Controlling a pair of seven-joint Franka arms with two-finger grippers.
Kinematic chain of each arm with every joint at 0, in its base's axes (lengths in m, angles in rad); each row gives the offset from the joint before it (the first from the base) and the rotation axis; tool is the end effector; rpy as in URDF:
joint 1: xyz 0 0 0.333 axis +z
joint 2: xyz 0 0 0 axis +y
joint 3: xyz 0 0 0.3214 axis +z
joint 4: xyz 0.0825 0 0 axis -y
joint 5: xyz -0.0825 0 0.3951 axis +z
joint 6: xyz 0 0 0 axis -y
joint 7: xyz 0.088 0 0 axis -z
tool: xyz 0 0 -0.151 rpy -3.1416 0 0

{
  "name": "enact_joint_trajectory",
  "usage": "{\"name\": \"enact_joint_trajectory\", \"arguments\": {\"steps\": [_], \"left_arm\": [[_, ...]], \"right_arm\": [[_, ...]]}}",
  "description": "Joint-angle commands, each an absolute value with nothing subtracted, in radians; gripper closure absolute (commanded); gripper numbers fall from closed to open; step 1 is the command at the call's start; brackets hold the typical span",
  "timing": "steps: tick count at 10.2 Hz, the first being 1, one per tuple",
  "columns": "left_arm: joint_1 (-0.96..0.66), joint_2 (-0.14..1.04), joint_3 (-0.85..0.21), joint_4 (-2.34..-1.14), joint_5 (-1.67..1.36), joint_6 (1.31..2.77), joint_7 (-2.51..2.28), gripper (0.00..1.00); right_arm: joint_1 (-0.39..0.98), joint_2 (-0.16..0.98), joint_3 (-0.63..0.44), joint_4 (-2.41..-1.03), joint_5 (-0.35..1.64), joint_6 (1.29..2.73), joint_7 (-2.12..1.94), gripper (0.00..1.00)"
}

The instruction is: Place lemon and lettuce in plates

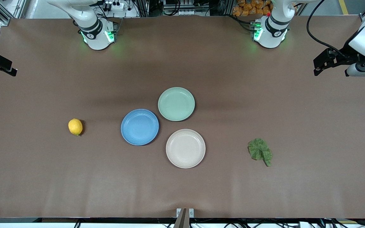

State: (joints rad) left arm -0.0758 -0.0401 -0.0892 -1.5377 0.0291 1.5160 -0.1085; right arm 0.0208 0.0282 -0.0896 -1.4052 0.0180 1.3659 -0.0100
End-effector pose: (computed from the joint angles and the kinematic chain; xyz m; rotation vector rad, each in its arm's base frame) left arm 0.5415 -0.0866 0.6193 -3.1104 0.0849 -0.0350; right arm 0.5481 -0.0340 0.6313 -3.1208 0.0871 0.1042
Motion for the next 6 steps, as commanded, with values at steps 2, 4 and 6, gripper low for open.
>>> {"name": "enact_joint_trajectory", "arguments": {"steps": [2,4,6], "left_arm": [[-0.064,-0.023,-0.094,-1.511,0.015,1.502,-0.067,0.0],[-0.064,0.02,-0.092,-1.488,0.015,1.502,-0.064,0.0],[-0.063,0.079,-0.091,-1.477,0.014,1.506,-0.066,0.0]], "right_arm": [[0.008,0.035,-0.075,-1.385,0.005,1.358,0.002,0.0],[0.008,0.035,-0.075,-1.385,0.005,1.361,0.002,0.0],[0.008,0.035,-0.077,-1.387,0.005,1.374,0.002,0.0]]}}
